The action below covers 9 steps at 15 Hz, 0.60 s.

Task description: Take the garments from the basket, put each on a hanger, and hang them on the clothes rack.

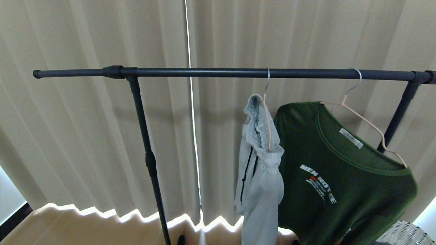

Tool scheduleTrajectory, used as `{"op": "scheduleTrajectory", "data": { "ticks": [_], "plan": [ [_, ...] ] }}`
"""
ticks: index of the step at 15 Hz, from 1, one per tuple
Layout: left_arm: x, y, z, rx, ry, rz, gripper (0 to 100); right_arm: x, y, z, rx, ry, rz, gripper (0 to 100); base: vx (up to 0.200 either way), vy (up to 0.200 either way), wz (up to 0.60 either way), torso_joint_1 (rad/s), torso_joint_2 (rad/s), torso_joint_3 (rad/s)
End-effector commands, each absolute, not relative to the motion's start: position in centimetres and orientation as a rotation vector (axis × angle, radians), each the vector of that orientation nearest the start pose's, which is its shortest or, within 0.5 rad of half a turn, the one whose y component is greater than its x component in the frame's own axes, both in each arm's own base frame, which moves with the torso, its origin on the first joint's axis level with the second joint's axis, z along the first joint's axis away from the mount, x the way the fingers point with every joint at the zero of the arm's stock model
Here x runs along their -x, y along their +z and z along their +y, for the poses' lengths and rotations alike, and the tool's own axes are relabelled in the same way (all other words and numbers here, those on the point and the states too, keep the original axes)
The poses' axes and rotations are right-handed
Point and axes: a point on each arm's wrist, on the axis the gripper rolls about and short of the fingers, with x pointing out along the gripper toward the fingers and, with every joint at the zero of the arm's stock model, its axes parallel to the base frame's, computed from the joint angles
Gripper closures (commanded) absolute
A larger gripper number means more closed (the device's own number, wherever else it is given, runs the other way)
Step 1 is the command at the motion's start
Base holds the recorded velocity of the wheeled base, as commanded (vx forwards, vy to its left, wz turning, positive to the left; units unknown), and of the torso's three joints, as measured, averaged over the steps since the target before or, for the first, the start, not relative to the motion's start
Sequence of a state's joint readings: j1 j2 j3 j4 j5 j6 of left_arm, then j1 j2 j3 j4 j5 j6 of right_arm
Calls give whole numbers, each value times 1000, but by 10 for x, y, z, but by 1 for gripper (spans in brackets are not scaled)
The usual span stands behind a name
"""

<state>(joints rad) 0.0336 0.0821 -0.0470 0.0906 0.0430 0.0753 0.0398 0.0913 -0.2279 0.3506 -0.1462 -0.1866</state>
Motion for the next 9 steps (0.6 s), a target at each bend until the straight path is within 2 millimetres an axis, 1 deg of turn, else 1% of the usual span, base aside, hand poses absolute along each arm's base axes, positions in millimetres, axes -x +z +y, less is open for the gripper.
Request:
{"op": "scheduleTrajectory", "data": {
  "ticks": [1,3,5,9],
  "plan": [
    [18,75,0,-55,78,105,0,42,93,-3,198,-129,172,0,0,0,0,0,0,0],
    [23,79,0,-72,4,-27,0,42,92,-3,188,-129,162,0,0,0,0,0,0,0],
    [23,79,0,-89,-22,-30,0,40,90,-3,135,-130,162,0,0,0,0,0,0,0],
    [23,79,0,-82,-17,-33,0,29,83,-3,92,-114,53,0,0,0,0,0,0,0]
  ]
}}
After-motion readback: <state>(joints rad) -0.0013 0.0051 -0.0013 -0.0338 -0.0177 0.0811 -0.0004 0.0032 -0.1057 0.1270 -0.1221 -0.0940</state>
